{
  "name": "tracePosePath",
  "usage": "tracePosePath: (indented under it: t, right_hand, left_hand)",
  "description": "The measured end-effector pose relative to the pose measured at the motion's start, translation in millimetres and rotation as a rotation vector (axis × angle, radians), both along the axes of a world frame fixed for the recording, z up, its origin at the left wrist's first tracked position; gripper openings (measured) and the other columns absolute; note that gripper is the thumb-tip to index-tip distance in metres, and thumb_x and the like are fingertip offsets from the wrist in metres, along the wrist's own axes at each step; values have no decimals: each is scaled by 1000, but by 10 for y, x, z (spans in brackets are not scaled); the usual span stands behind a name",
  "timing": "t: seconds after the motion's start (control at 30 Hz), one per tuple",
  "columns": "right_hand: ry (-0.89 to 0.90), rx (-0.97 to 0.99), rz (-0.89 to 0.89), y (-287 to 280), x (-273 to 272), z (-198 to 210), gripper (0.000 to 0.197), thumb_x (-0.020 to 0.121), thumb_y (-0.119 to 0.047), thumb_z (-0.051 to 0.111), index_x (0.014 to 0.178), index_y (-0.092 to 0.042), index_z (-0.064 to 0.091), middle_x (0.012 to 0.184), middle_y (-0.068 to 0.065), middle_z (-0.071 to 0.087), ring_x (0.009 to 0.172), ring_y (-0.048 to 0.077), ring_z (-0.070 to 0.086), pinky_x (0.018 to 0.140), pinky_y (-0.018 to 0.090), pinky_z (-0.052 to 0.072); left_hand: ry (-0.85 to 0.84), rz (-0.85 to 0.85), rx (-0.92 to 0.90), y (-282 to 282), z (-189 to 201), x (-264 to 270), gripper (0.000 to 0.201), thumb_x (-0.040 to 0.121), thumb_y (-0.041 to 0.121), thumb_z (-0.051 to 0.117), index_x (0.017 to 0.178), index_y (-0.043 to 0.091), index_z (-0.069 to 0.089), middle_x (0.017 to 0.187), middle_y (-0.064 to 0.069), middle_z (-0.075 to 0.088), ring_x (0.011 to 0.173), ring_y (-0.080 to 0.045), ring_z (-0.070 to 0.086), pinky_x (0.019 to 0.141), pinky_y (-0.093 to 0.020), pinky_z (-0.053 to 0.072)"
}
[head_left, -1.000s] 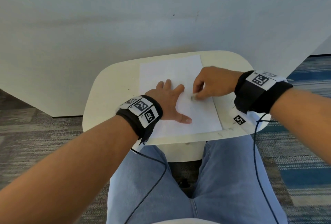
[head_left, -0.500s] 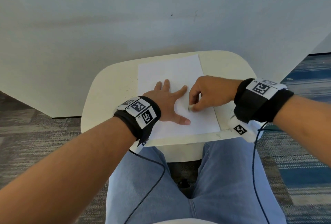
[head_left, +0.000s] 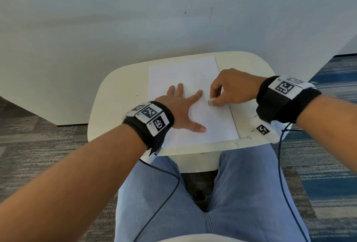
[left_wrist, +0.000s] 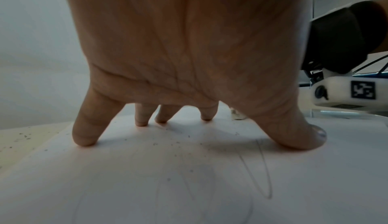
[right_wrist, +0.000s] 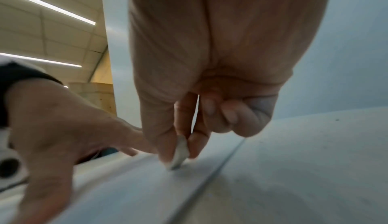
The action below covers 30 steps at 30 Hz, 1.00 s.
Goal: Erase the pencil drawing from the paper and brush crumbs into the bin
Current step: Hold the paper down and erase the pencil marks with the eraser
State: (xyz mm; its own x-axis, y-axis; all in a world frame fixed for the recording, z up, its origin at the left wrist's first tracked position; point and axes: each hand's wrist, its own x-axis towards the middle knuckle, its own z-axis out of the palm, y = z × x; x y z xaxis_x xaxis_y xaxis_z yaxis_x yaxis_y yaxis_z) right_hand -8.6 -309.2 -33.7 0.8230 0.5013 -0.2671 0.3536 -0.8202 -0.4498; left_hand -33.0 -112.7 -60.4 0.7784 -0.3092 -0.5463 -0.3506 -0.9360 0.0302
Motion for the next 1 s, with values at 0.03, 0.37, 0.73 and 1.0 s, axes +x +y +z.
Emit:
tracePosePath:
  t: [0.03, 0.37, 0.73, 1.0]
  right_hand:
    - [65, -21, 65, 18, -34, -2, 15, 81, -34, 75, 82, -19, 77, 78, -8, 73, 76, 11, 66, 74, 25, 52]
    - [227, -107, 155, 31, -12, 1, 17, 77, -42, 75, 78, -26, 77, 78, -5, 74, 77, 24, 67, 77, 42, 57]
    - [127, -109, 67, 17, 14, 22, 17, 78, -41, 75, 78, -24, 76, 77, -8, 73, 74, 18, 66, 74, 35, 55]
    - [231, 37, 8, 30, -18, 47, 17, 84, -33, 73, 85, -16, 75, 77, 2, 72, 46, 9, 55, 63, 32, 56]
  left_hand:
    - [0, -1, 2, -3, -3, 1, 121, 60, 92, 54, 147, 51, -19, 161, -9, -24, 150, -32, -15, 114, -60, 25]
    - [-5, -2, 13, -11, -7, 12, 121, 59, 92, 53, 147, 51, -20, 161, -9, -24, 150, -33, -15, 115, -59, 25]
    - [-12, -7, 5, 1, -3, 3, 120, 60, 92, 54, 147, 52, -19, 162, -8, -23, 150, -32, -15, 114, -60, 26]
    - [7, -8, 1, 8, 14, -11, 120, 60, 93, 53, 147, 52, -19, 162, -8, -23, 150, -32, -15, 113, -61, 27]
